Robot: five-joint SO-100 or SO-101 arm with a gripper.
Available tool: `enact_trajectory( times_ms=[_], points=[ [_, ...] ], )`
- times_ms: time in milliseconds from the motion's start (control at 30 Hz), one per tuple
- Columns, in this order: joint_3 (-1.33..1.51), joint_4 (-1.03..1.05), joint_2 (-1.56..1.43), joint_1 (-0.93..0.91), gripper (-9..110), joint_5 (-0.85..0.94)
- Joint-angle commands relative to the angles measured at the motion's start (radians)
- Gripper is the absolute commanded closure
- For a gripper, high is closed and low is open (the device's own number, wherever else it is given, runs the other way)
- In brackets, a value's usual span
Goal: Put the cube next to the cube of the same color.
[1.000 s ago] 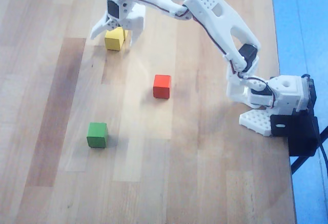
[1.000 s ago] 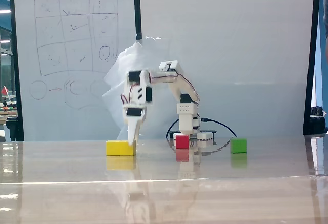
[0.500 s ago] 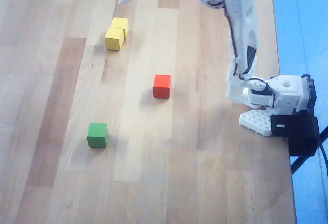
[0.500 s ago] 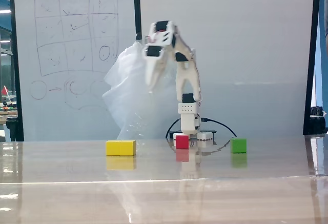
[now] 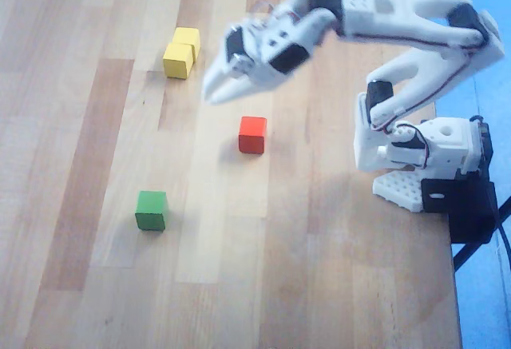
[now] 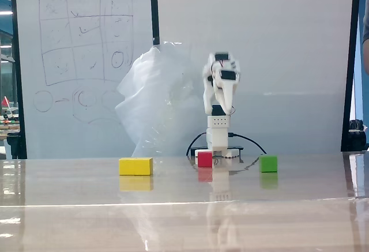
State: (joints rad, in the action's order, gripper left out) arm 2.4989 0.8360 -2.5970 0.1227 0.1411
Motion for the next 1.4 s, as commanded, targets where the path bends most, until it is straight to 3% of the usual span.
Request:
enact_trajectory(
  times_ms=[0,233,433,1367],
  points=[
    [0.272,-0.124,-0.39,0.038,102,0.011],
    [0.561,0.104,-0.818,-0.087,102,0.224],
    [0.577,0.339,-0.853,-0.094,101,0.261],
    [0.589,0.351,-0.853,-0.094,102,0.264]
  ],
)
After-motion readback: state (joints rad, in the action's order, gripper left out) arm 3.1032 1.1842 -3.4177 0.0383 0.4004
